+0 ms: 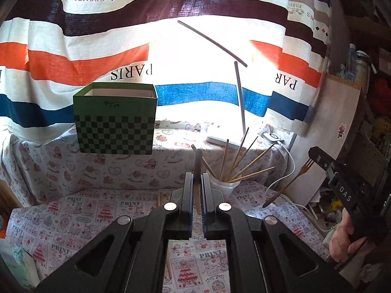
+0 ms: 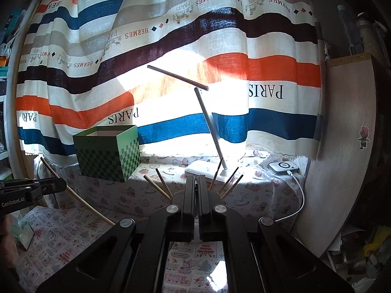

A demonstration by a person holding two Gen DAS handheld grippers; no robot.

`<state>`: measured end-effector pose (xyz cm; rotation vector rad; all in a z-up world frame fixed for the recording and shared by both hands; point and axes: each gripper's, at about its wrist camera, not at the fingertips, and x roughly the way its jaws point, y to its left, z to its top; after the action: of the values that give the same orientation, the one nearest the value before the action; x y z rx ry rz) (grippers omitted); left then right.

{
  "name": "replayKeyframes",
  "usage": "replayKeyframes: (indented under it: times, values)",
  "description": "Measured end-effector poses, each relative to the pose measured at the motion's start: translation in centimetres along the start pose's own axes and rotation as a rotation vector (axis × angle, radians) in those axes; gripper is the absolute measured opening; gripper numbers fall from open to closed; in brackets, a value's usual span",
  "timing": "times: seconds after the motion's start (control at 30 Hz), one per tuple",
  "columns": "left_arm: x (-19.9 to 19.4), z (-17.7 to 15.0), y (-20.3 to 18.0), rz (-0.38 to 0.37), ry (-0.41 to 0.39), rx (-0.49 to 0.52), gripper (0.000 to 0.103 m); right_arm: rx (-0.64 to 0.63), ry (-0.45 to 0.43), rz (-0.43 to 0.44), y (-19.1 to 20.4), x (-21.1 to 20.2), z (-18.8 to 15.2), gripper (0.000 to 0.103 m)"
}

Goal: Organize utensils
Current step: 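Lift the chopstick with the left tool and carry it over the clear cup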

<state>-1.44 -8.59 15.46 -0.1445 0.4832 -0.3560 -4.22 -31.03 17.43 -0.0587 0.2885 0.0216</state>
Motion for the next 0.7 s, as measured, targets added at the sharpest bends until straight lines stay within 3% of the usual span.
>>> replayKeyframes:
  times: [0.2, 0.33, 0.4, 0.7]
  values:
    - [3.3, 2.3, -1.8, -0.042, -0.009, 0.002, 0.004, -0.031, 0.025, -0.016, -0.6, 3.5, 1.7, 0.002]
    - [5.7, 3.7, -2.9, -0.005, -0.052, 0.039, 0.004, -0.072, 0.1, 0.0, -0.5, 7.3, 2.4, 0.002]
    - [6.7, 4.2, -3.0, -0.023, -0.06, 0.025, 0.004, -0.073, 0.123, 0.004, -0.6, 9.1, 2.6, 0.002]
    - [9.7, 6.4, -3.3, -0.068, -0.12, 0.008, 0.004, -0.107, 0.148, -0.03, -0.3, 14.3, 3.9, 0.002]
